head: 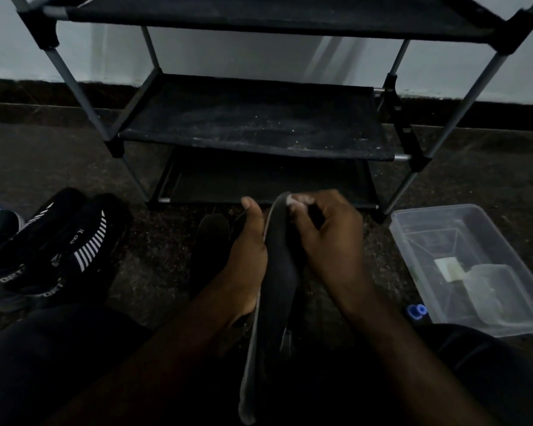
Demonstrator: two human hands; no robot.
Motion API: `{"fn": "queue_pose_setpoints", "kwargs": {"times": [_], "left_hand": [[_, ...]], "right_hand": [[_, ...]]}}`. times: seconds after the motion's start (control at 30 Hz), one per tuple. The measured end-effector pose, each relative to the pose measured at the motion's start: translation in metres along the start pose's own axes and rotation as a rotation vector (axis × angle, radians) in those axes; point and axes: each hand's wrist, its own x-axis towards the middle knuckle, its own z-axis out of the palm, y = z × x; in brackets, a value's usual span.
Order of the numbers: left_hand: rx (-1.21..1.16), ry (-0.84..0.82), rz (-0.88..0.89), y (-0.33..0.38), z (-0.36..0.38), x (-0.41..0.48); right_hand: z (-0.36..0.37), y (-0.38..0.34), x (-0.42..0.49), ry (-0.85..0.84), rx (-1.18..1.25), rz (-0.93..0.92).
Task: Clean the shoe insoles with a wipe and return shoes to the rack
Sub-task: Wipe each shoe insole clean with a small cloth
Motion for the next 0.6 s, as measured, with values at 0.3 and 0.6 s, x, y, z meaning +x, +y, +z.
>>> {"fn": "queue_pose_setpoints", "kwargs": {"times": [0.3,0.6], "left_hand": [[0.000,0.022,0.051,-0.002,-0.007,-0.001],[-0.029,0.068,0.035,0.001,-0.012,0.002]], "right_hand": [[0.004,-0.013,-0.015,-0.128,-0.003,-0.127],[0.003,-0.018,-0.025,-0.265,-0.041,-0.120]]}}
